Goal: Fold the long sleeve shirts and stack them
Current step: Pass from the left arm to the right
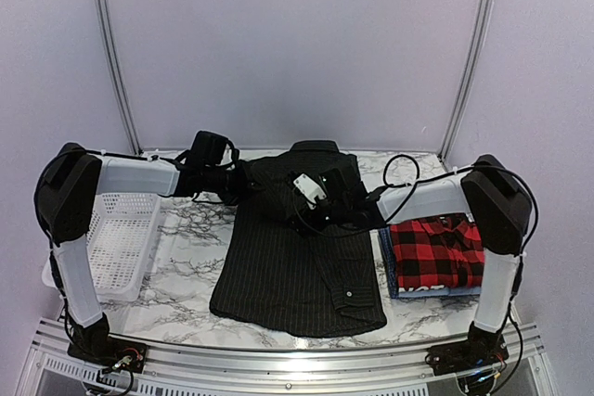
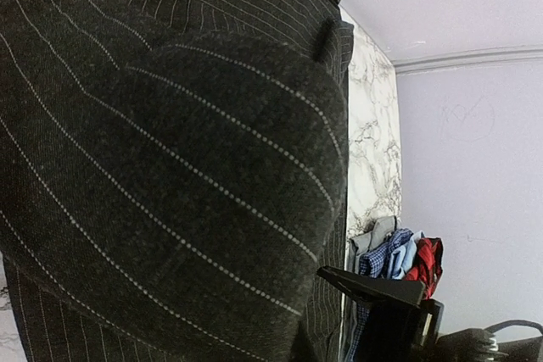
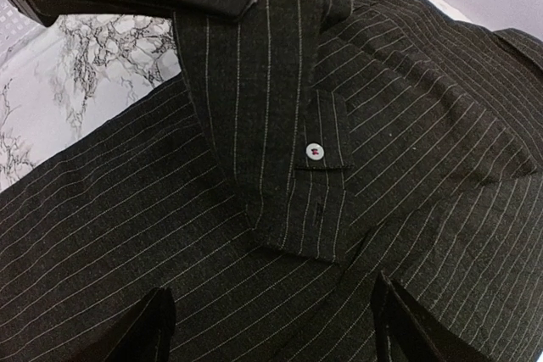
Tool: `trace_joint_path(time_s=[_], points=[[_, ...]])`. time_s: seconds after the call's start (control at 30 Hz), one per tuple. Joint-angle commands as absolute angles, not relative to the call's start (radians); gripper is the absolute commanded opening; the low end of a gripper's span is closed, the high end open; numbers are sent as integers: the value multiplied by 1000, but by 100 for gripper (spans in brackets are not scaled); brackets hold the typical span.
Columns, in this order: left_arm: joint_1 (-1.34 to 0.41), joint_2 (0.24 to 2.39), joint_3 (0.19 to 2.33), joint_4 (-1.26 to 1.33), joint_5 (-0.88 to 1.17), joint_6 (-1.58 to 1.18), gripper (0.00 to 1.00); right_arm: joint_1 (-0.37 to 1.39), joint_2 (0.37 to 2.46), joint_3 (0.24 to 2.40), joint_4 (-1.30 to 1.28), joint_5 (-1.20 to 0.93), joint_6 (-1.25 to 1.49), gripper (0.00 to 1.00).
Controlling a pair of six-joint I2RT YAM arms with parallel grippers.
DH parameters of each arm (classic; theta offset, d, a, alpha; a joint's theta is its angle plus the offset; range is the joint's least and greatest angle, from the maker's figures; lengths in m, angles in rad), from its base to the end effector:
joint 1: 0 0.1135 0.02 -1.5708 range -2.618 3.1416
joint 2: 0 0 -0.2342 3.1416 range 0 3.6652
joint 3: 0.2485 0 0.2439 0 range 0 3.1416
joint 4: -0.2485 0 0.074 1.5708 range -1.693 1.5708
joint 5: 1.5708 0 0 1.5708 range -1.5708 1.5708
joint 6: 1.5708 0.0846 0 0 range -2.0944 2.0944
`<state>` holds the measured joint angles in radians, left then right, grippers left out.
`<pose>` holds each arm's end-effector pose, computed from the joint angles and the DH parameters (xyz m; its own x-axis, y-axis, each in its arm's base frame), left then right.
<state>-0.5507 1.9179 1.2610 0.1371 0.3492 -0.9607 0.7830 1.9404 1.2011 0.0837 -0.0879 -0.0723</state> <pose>0.3741 -0.2637 0.1606 -0.8529 -0.3800 -0.3580 0.0798 0.5828 -0.8087 0.3103 0.3193 0.1204 -0.3767 -0.4764 -0.7945 -0.7812 0.6242 -0.0039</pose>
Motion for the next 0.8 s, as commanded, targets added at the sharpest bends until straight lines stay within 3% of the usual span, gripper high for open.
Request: trace_joint_path(time_s=[0.0, 0.5, 0.67, 0.77], points=[[-542, 1863, 1287, 117, 368, -956, 0, 797, 1978, 1210, 181, -69, -111, 77], [-534, 1857, 1317, 98, 381, -951, 0, 798, 2128, 1318, 286, 62, -177, 77], [-532, 1851, 1313, 89, 377, -950, 0, 797, 2153, 1331, 326, 88, -174, 72], [-532, 1848, 1309, 89, 375, -948, 0, 798, 2160, 1336, 337, 80, -170, 61]])
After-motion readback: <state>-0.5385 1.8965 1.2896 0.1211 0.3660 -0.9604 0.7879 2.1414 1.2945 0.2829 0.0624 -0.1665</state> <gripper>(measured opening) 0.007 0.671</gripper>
